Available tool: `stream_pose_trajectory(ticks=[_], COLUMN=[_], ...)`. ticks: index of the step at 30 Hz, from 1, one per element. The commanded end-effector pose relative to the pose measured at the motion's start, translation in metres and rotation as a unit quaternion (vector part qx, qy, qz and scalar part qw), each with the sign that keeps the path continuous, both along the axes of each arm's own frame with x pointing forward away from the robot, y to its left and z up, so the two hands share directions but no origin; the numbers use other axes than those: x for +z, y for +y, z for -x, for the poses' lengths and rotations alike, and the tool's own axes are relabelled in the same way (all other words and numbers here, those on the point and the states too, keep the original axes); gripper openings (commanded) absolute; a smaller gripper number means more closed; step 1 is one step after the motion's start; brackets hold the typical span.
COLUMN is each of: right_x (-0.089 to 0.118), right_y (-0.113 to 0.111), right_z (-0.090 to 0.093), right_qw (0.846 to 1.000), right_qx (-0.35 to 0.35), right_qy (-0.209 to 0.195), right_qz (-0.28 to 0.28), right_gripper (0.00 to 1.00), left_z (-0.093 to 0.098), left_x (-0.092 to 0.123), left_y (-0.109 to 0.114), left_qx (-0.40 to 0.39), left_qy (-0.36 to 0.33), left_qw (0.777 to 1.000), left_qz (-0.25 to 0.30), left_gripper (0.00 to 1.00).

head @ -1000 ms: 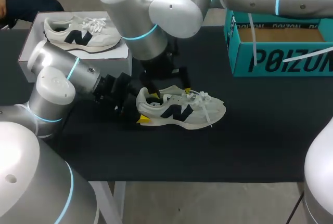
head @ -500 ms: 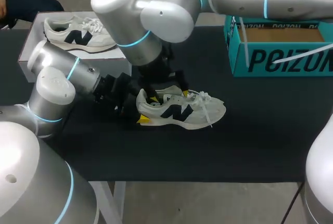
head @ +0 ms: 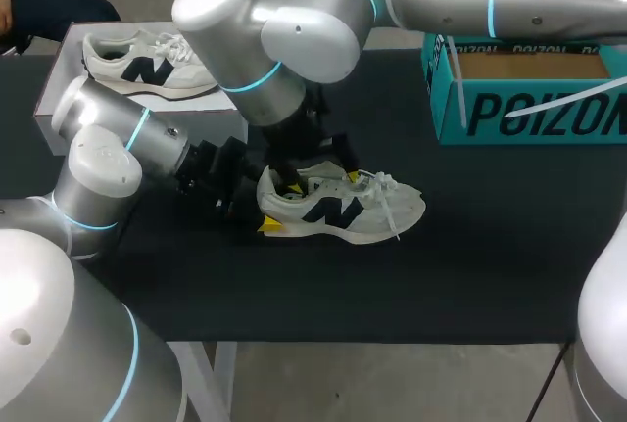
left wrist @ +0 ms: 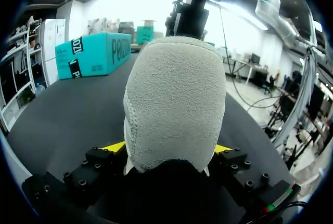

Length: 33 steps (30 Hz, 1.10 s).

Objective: Take the shoe out of the shoebox, open the shoe tongue, remove and reinsert the insole, then place the shoe into the shoebox

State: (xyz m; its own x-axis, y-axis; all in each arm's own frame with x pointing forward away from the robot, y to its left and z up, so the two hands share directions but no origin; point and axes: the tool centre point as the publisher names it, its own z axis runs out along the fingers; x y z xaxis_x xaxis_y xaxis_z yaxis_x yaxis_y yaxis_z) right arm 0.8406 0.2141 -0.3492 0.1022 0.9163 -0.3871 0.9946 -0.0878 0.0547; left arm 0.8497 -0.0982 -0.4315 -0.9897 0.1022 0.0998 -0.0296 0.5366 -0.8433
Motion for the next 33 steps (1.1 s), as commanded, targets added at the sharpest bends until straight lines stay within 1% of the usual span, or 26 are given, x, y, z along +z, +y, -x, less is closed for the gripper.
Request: stream_pose_trajectory(ticks=[1, 6, 12, 18, 19, 20, 21, 23, 24, 27, 30, 31, 32, 33], right_x=[0.0, 0.005, 0.008, 0.01, 0.012, 0.014, 0.015, 0.015, 0.015, 0.014, 0.013, 0.013, 0.014, 0.014], right_y=[-0.003, -0.012, -0.019, -0.03, -0.031, -0.031, -0.032, -0.032, -0.032, -0.032, -0.032, -0.032, -0.032, -0.032], right_z=[-0.005, -0.01, -0.008, -0.01, -0.01, -0.01, -0.01, -0.01, -0.01, -0.009, -0.008, -0.007, -0.007, -0.006], right_qw=[1.0, 1.0, 1.0, 0.999, 0.999, 0.999, 0.999, 0.999, 0.999, 0.999, 0.999, 0.999, 0.999, 0.999], right_qx=[-0.002, -0.014, -0.015, -0.034, -0.035, -0.036, -0.037, -0.038, -0.038, -0.04, -0.043, -0.044, -0.048, -0.049], right_qy=[0.001, -0.003, -0.005, -0.007, -0.008, -0.009, -0.011, -0.012, -0.012, -0.011, -0.011, -0.011, -0.011, -0.011], right_qz=[0.005, 0.004, 0.014, 0.013, 0.012, 0.011, 0.011, 0.01, 0.01, 0.012, 0.014, 0.015, 0.019, 0.019], right_gripper=[1.0, 1.0, 1.0, 1.0, 0.81, 0.66, 0.6, 0.61, 0.57, 0.55, 0.58, 0.57, 0.52, 0.49], left_z=[0.0, 0.0, 0.0, 0.0, 0.0, 0.0, 0.0, 0.0, 0.0, 0.0, 0.0, 0.0, 0.0, 0.0], left_x=[0.0, 0.0, 0.0, 0.0, 0.0, 0.0, 0.0, 0.0, 0.0, 0.0, 0.0, 0.0, 0.0, 0.0], left_y=[-0.002, -0.002, -0.002, -0.002, -0.002, -0.002, -0.002, -0.002, -0.002, -0.002, -0.002, -0.002, -0.002, -0.002], left_qx=[-0.001, -0.001, -0.001, -0.001, -0.001, -0.001, -0.001, -0.001, -0.001, -0.001, -0.001, -0.001, -0.001, -0.001], left_qy=[0.0, 0.0, 0.0, 0.0, 0.0, 0.0, 0.0, 0.0, 0.0, 0.0, 0.0, 0.0, 0.0, 0.0], left_qw=[1.0, 1.0, 1.0, 1.0, 1.0, 1.0, 1.0, 1.0, 1.0, 1.0, 1.0, 1.0, 1.0, 1.0], left_qz=[-0.002, -0.002, -0.002, -0.002, -0.002, -0.002, -0.002, -0.002, -0.002, -0.002, -0.002, -0.002, -0.002, -0.002], left_gripper=[0.0, 0.0, 0.0, 0.0, 0.0, 0.0, 0.0, 0.0, 0.0, 0.0, 0.0, 0.0, 0.0, 0.0])
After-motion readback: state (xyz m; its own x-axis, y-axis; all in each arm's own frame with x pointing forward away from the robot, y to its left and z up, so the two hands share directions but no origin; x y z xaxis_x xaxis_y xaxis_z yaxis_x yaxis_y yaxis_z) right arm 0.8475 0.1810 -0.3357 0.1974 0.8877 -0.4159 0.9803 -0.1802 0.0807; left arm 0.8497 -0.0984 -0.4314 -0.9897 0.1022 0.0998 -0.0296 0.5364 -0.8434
